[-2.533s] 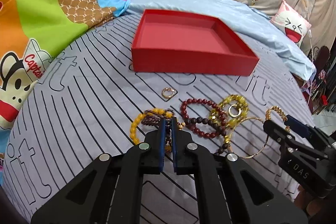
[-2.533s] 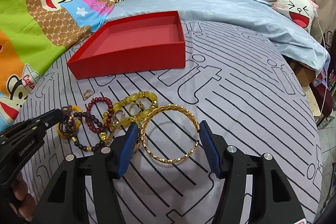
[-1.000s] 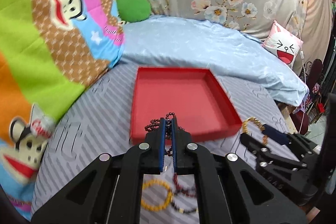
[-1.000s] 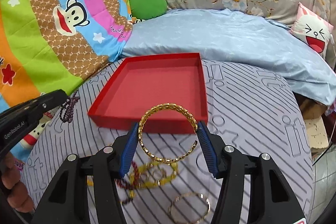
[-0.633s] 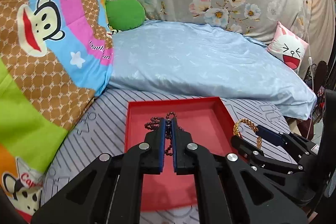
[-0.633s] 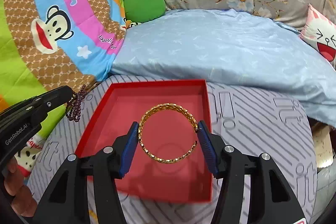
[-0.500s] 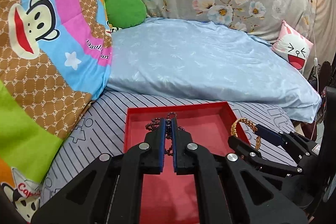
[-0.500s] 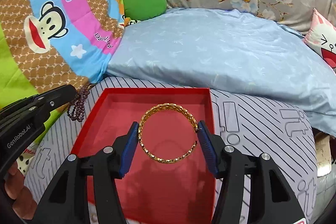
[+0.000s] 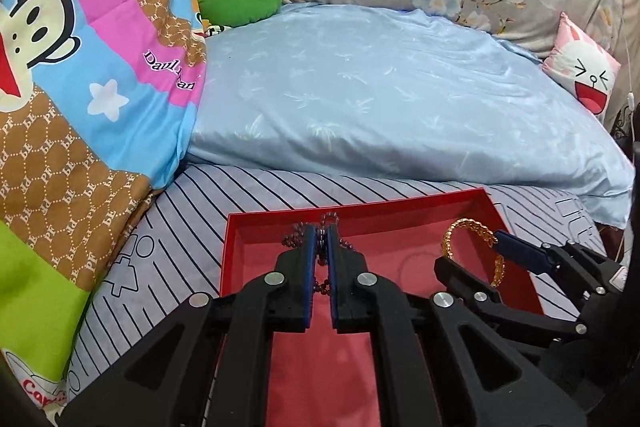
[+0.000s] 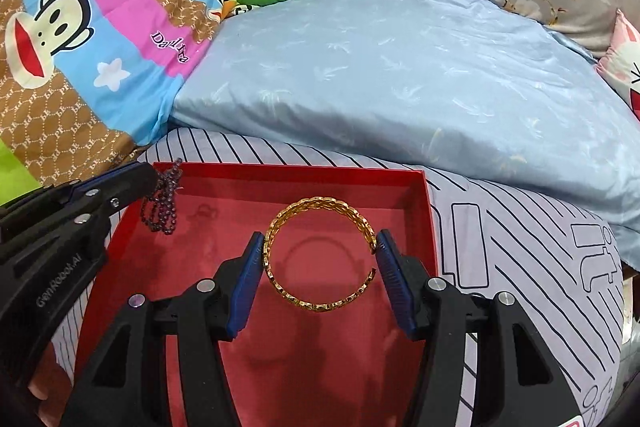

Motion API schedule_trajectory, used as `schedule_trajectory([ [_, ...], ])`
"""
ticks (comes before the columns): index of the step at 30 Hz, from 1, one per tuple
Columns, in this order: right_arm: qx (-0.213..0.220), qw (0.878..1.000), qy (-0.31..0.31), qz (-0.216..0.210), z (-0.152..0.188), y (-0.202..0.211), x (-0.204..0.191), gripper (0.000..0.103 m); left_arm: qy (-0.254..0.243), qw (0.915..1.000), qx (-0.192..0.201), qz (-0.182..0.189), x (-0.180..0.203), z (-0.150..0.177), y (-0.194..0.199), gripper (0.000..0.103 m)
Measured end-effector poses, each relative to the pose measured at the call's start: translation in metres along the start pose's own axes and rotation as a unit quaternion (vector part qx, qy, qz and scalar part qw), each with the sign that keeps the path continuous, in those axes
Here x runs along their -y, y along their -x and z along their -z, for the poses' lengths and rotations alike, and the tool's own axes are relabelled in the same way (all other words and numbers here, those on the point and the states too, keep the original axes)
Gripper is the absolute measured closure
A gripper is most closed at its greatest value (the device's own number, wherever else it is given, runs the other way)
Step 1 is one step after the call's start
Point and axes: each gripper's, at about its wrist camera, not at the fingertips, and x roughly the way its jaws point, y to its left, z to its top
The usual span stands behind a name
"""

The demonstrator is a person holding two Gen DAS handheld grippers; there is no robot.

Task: Organize jewelry
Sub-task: 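Open the left tool releasing the purple bracelet while the right tool releases the gold bangle, then withdraw both tools from the tray back to the jewelry pile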

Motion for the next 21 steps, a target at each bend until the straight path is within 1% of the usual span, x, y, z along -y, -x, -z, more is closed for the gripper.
schedule_trajectory([
  [3,0.0,1.0,0.002,0.003,-0.001,-0.003,-0.002,0.047,-0.003,1.0,0.001,-0.009,0.001,0.0,-0.004,0.097],
  [5,0.002,1.0,0.002,0.005,0.0,-0.003,-0.003,0.047,-0.002,0.9999,-0.001,-0.014,0.002,0.0,-0.006,0.089],
  [7,0.005,1.0,0.003,0.006,0.0,-0.002,-0.003,0.047,0.001,0.9998,0.0,-0.022,0.002,0.0,-0.007,0.066],
  [9,0.01,1.0,0.005,0.011,0.0,-0.001,-0.003,0.043,0.001,0.9994,0.007,-0.033,0.003,0.002,-0.006,0.057],
  [15,0.025,1.0,0.002,0.01,0.002,0.013,-0.002,0.041,0.009,0.9993,0.011,-0.036,-0.001,0.003,0.003,0.056],
  [18,0.031,1.0,-0.003,0.006,0.006,0.024,0.0,0.041,0.018,0.9992,0.013,-0.034,-0.004,0.006,0.012,0.056],
  [21,0.038,0.999,-0.006,0.003,0.014,0.038,-0.001,0.041,0.018,0.9989,0.019,-0.04,-0.004,0.012,0.024,0.056],
])
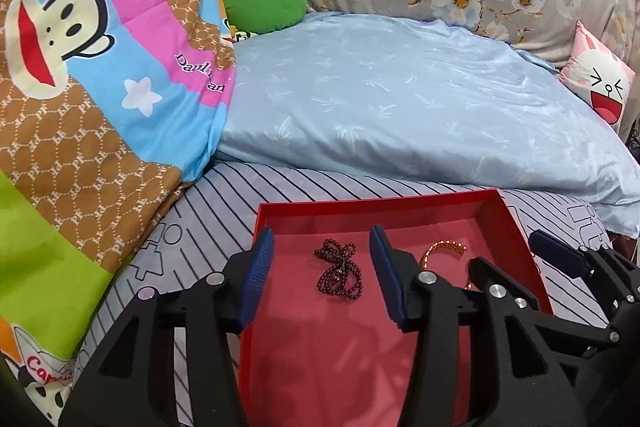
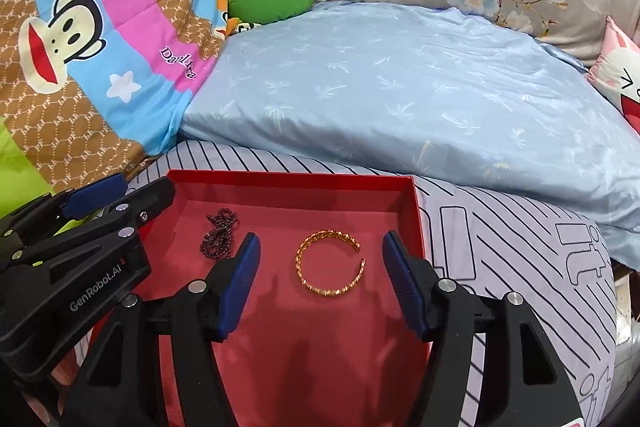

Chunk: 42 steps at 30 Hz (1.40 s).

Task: Organize jewelry
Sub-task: 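Withdraw both tools from the tray back to the jewelry pile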

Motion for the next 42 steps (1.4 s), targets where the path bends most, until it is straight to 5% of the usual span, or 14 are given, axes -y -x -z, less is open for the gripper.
schedule_trajectory([
  [9,0.02,1.0,-0.007,-0.018,0.052,0.069,-0.008,0.041,0.011,0.9999,0.006,0.003,-0.01,0.037,0.057,0.055],
  [22,-0.001,1.0,-0.022,-0.012,0.163,0.15,-0.003,0.041,0.013,0.9996,-0.021,0.01,-0.018,0.151,0.135,0.055],
  [31,-0.04,0.999,-0.033,0.007,0.23,0.167,0.007,0.041,0.024,0.9984,-0.048,0.016,-0.023,0.211,0.164,0.054],
  [42,-0.057,0.998,-0.025,0.031,0.262,0.168,0.014,0.041,0.026,0.9974,-0.068,-0.001,-0.031,0.251,0.171,0.054],
])
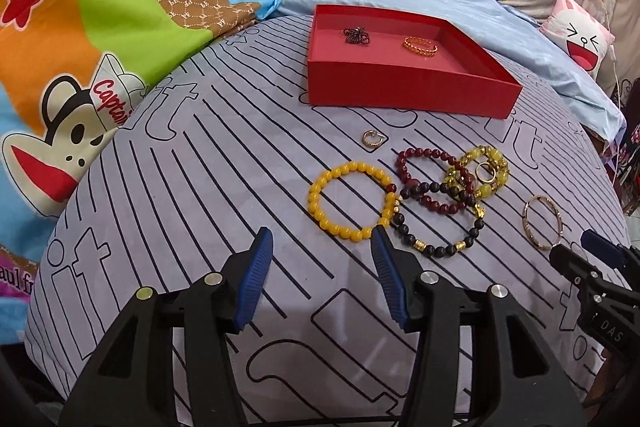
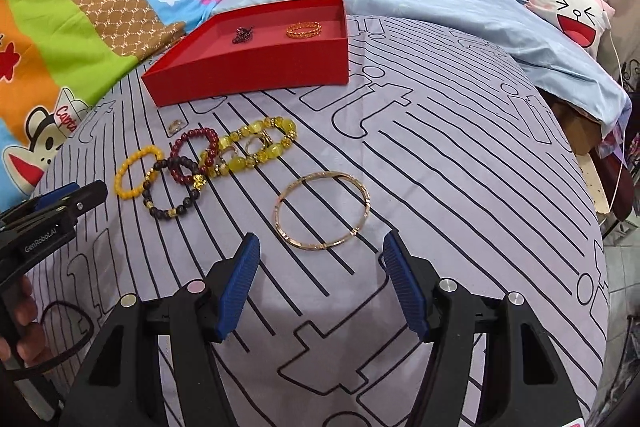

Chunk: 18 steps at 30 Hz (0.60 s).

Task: Organize jewelry
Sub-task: 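Withdraw both tools from the tray back to the jewelry pile, then grasp the black bead bracelet with the left tool while the right tool grasps the thin rose-gold bangle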

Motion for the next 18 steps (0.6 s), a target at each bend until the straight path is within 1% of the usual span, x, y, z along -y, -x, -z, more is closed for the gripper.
schedule_trajectory([
  [6,-0.001,1.0,0.0,0.007,-0.003,-0.005,0.002,0.04,-0.001,1.0,0.001,0.001,0.002,0.0,-0.002,0.054],
  [7,-0.002,1.0,0.001,0.007,-0.004,-0.007,0.001,0.039,0.0,1.0,0.0,0.001,0.002,0.0,-0.002,0.054],
  [8,-0.003,1.0,0.002,0.007,-0.005,-0.009,0.0,0.035,0.001,1.0,0.0,0.001,0.002,-0.001,-0.003,0.054],
  [9,-0.003,1.0,0.002,0.007,-0.005,-0.01,0.0,0.034,0.002,1.0,0.0,0.0,0.002,-0.001,-0.003,0.054],
  [18,-0.007,1.0,0.017,0.015,-0.012,-0.025,-0.009,0.034,0.01,0.9999,-0.004,0.0,-0.002,-0.004,-0.008,0.054],
])
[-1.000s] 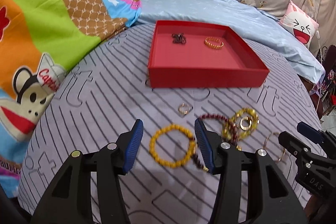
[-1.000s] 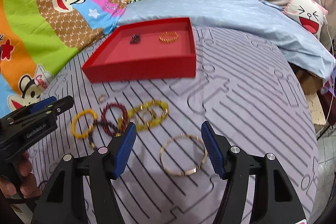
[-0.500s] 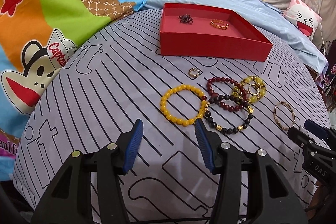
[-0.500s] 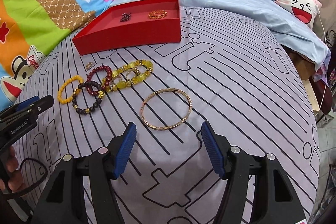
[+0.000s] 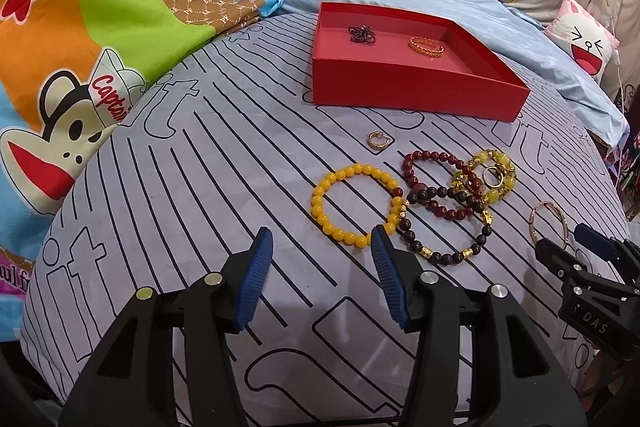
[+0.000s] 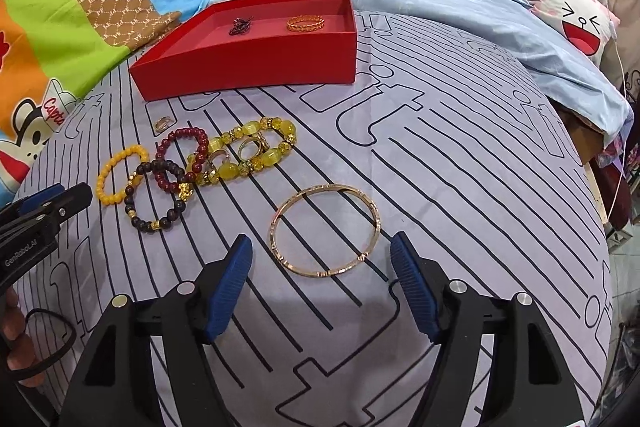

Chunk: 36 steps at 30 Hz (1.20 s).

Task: Organize jewelry
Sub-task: 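Grasp the black bead bracelet with the left tool while the right tool grasps the thin rose-gold bangle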

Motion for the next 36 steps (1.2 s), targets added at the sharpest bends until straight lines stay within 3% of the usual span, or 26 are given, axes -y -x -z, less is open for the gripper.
schedule_trajectory([
  [7,-0.001,1.0,0.005,0.007,-0.004,-0.01,-0.002,0.034,0.003,1.0,-0.007,0.004,-0.001,-0.001,-0.006,0.054],
  [12,0.004,1.0,0.005,0.005,-0.005,-0.009,-0.003,0.043,0.007,0.9999,-0.011,0.003,-0.002,-0.003,-0.01,0.054],
  [24,0.001,1.0,-0.013,-0.015,-0.008,-0.007,0.001,0.044,0.01,0.9998,-0.013,0.011,0.0,-0.009,-0.012,0.054],
  [36,0.014,1.0,-0.01,-0.026,-0.01,0.008,-0.003,0.044,-0.013,0.9989,-0.014,0.044,0.027,-0.01,-0.01,0.054],
])
